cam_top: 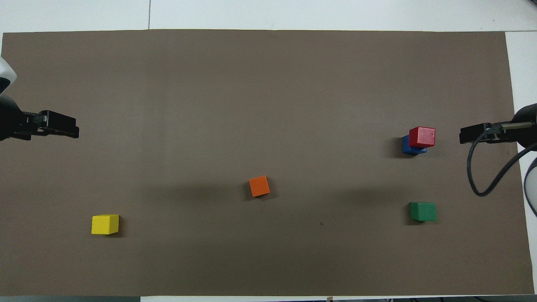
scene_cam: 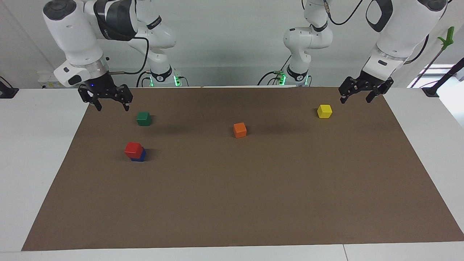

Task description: Transfer red block to right arm and stack on blue block

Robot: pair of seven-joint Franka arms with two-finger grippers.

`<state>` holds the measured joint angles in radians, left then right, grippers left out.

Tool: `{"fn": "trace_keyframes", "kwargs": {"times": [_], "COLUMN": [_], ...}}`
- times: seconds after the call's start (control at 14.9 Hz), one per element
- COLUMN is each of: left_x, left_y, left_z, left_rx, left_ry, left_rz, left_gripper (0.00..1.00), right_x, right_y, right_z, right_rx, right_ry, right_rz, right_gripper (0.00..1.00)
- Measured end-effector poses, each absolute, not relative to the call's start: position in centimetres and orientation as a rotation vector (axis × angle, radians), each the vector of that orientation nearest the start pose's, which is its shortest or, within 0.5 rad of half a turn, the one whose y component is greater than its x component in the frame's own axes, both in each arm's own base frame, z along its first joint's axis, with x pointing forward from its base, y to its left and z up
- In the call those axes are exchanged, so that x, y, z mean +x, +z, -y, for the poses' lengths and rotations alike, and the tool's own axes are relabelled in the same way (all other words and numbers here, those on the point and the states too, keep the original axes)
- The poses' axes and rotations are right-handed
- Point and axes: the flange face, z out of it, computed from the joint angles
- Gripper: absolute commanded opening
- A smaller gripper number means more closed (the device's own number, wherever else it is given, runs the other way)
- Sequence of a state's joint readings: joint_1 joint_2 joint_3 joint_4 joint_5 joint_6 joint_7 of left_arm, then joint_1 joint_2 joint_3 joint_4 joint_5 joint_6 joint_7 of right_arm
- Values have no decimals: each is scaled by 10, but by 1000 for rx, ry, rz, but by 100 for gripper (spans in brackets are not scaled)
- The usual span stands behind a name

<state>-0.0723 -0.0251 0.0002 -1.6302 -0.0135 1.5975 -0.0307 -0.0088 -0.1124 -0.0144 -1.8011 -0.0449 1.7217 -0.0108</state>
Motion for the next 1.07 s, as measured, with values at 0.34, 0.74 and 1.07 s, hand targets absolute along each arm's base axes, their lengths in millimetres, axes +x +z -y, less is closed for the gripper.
{"fn": "trace_keyframes", "kwargs": {"times": [0.34, 0.74, 1.07], "left_x": [547, 547, 547], "left_y": [613, 613, 613], "left_z": [41, 41, 41], "left_rx": [-3154, -3154, -3154], "left_ry": [13, 13, 13], "left_rz": [-64, -64, -64], "left_gripper": [100, 100, 100], "right_x": [517, 527, 543], "right_y": [626, 641, 623], "right_z": [24, 35, 31], "right_rx": [-3175, -3154, -3172], "right_ry": [68, 131, 143], "right_rz": [-41, -76, -59], "right_gripper": [100, 100, 100]}}
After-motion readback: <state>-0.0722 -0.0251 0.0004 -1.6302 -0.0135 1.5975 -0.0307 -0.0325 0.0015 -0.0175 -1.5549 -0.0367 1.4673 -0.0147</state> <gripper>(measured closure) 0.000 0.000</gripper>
